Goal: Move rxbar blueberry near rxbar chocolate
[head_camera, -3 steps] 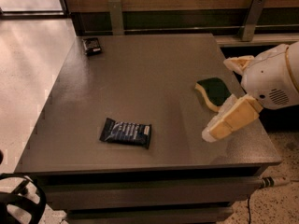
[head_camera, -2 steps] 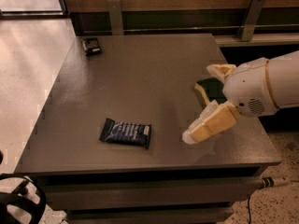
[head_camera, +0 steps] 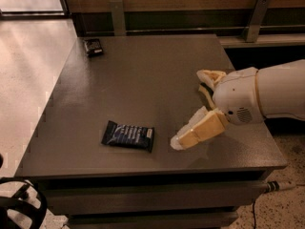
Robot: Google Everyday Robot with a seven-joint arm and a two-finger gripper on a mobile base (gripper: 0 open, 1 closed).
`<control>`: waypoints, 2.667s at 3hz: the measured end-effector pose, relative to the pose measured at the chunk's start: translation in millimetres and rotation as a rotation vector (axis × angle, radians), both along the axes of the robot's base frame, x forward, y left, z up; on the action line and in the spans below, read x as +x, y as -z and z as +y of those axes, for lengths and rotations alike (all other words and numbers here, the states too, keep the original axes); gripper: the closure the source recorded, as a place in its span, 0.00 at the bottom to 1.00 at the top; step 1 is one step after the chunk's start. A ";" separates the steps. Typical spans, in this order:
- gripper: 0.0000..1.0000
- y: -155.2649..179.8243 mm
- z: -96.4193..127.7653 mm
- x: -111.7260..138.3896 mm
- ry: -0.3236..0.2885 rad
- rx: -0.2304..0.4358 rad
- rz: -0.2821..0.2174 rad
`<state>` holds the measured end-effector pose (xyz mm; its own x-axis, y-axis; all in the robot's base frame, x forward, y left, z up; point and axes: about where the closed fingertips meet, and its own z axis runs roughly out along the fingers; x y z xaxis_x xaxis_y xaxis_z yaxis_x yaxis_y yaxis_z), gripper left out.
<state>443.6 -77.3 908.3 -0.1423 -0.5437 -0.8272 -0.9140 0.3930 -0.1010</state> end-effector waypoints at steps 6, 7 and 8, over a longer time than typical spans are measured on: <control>0.00 81.5 85.1 9.9 -0.078 0.174 0.003; 0.00 91.2 94.7 13.0 -0.091 0.187 0.002; 0.17 101.3 102.2 14.0 -0.099 0.196 0.010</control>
Offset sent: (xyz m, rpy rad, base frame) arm 0.0023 0.0441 -0.0585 0.1587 0.0596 0.0430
